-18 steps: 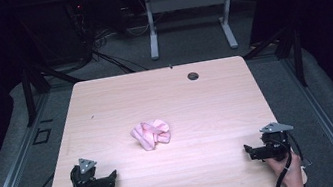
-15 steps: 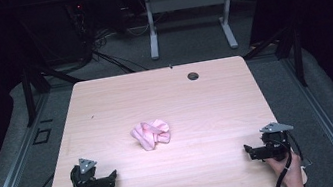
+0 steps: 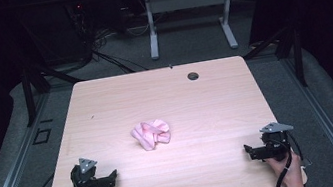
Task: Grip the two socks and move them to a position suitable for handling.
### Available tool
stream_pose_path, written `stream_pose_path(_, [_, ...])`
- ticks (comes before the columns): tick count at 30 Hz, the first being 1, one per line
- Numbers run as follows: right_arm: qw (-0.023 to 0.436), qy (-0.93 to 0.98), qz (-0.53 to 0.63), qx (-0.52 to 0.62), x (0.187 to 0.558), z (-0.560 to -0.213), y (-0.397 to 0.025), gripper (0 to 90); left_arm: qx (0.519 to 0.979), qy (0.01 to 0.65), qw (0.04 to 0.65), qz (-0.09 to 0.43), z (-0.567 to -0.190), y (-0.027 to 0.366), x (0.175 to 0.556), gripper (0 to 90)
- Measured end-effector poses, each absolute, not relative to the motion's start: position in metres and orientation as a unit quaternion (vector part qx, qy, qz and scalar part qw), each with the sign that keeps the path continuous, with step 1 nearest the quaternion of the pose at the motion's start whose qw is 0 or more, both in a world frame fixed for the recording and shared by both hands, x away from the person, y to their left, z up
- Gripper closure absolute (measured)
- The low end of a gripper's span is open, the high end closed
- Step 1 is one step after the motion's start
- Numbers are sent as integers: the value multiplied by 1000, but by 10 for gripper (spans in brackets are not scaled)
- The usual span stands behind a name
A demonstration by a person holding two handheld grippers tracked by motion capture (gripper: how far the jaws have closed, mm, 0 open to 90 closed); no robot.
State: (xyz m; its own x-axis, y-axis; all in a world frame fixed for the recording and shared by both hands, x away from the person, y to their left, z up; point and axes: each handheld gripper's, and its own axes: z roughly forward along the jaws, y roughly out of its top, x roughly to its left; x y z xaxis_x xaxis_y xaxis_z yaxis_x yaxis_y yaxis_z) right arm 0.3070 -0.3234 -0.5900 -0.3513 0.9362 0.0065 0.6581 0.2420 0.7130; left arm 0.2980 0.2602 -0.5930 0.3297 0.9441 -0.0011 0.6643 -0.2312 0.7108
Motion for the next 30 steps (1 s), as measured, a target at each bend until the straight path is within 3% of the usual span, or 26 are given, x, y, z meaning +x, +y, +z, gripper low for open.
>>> stream_pose_path(6, [219, 757, 320, 527, 307, -590, -323, 0, 737, 555, 332, 199, -586, 260, 302, 3])
stream_pose_path(15, [219, 756, 319, 528, 308, -590, -323, 0, 747, 509, 387, 181, -542, 233, 328, 5])
stream_pose_path(27, [219, 756, 319, 528, 307, -590, -323, 0, 783, 470, 378, 152, -522, 179, 383, 21])
stream_pose_path(30, [219, 756, 318, 528, 307, -590, -323, 0, 788, 464, 375, 150, -522, 170, 392, 81])
